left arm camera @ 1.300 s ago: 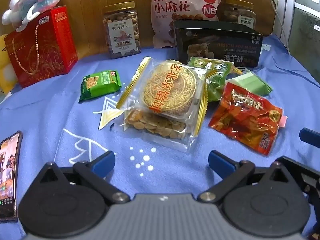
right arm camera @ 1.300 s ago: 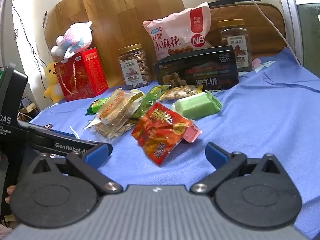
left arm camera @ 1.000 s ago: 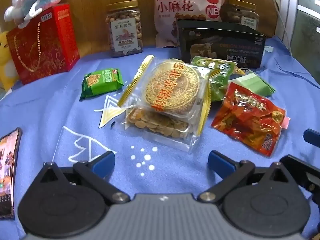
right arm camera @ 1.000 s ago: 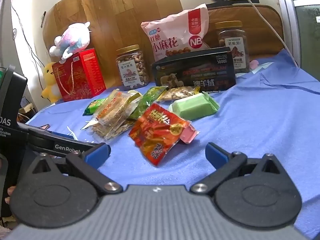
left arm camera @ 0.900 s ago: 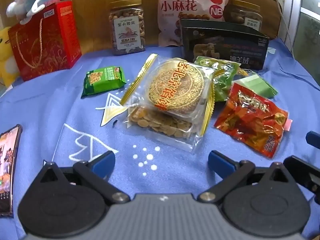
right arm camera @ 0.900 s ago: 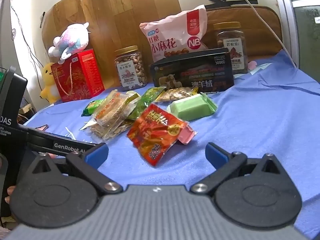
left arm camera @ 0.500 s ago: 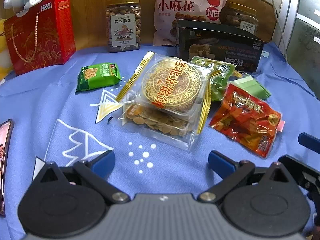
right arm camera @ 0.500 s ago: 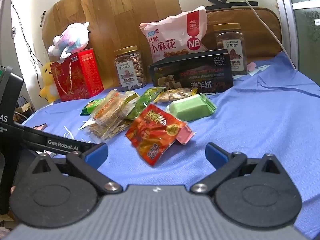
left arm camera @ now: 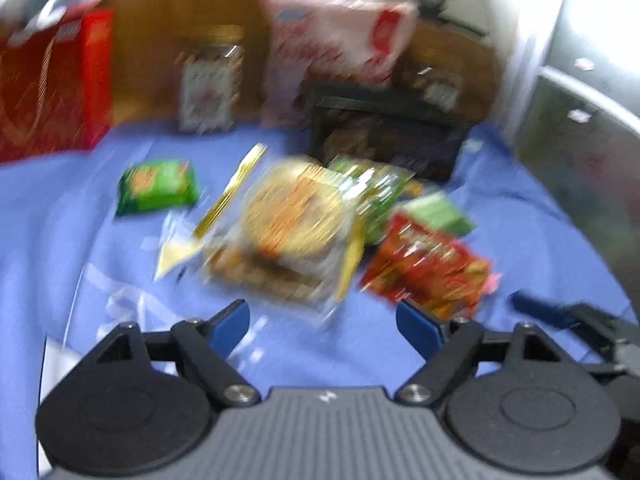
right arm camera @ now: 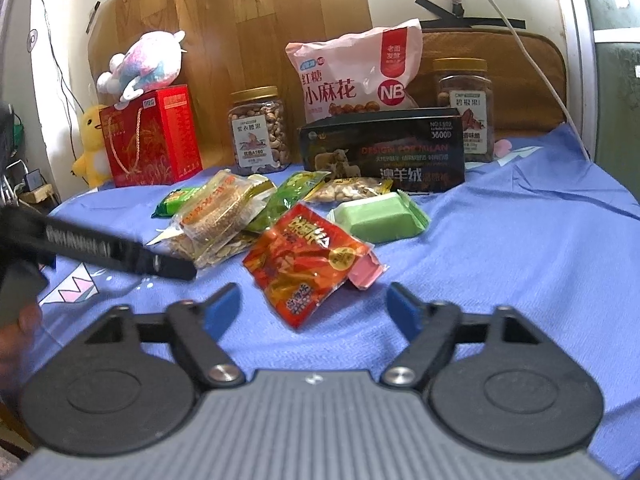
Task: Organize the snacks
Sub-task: 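Move both tools toward the loose snacks on the blue cloth, then grasp the red spicy-strip bag with the left tool and drop it into the black tin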
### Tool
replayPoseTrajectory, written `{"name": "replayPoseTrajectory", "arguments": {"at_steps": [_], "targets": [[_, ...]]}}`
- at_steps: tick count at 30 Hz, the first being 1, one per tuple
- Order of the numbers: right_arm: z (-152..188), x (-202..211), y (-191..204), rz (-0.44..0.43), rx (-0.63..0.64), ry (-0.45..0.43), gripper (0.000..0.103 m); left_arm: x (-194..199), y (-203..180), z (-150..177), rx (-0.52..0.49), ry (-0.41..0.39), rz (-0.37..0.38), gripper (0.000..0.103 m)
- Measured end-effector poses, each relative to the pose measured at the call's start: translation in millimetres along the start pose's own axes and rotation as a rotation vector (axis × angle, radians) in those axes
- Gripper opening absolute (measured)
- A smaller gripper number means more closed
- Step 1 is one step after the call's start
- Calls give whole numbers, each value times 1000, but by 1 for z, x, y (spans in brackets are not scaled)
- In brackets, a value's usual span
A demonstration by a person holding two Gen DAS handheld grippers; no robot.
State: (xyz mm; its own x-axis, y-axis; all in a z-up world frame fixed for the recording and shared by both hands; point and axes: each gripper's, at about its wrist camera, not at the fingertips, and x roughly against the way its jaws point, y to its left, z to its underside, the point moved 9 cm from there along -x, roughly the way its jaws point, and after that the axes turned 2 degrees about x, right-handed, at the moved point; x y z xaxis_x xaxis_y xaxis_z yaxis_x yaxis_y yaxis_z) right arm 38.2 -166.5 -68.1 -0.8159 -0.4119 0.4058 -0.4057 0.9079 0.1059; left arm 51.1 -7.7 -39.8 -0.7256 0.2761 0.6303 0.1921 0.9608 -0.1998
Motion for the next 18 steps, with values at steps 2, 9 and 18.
{"name": "replayPoseTrajectory", "arguments": {"at_steps": [2,9,18], "targets": [[1,0,-2,-10,-7,6,56,0,-17,-8,-41,-16,74,81],[5,-2,-5,-62,-48,32,41,-31,-43,-23,-119,5,137,73],[6,-13,-6,-137,-95,68,41,-53,-49,-30,-144,30,178,91]]}}
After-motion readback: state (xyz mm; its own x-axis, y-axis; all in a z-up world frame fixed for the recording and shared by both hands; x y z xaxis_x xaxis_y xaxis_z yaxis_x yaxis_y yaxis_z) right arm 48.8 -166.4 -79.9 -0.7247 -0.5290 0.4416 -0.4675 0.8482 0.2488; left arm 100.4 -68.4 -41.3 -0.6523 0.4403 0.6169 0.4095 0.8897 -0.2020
